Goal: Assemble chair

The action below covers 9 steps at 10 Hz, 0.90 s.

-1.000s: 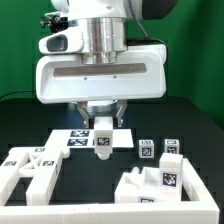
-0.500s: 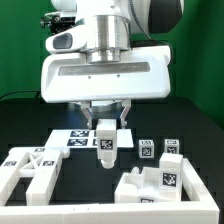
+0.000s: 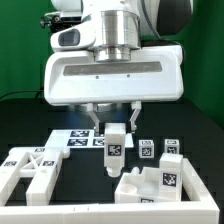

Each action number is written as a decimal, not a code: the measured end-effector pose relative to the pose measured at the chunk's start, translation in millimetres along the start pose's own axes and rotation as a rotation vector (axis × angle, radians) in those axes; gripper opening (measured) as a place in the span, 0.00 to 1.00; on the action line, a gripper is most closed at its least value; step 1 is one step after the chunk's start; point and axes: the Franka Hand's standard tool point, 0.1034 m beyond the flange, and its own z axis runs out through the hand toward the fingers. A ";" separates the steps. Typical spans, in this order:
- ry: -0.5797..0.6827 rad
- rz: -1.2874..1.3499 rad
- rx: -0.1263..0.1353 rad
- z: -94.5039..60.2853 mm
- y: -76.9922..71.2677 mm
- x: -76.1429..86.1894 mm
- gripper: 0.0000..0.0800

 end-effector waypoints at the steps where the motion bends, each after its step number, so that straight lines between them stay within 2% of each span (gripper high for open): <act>1: 0.104 -0.008 -0.027 -1.5 5.2 4.1 0.36; 2: 0.112 -0.005 -0.032 2.7 4.2 -3.9 0.36; 5: 0.110 0.003 -0.022 4.4 -5.6 -4.5 0.36; 9: 0.097 -0.015 -0.018 18.3 -17.3 -9.6 0.36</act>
Offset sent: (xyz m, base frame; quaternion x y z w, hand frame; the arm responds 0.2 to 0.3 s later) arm 0.0028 0.0174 -0.0022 0.0158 0.0041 0.0531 0.9985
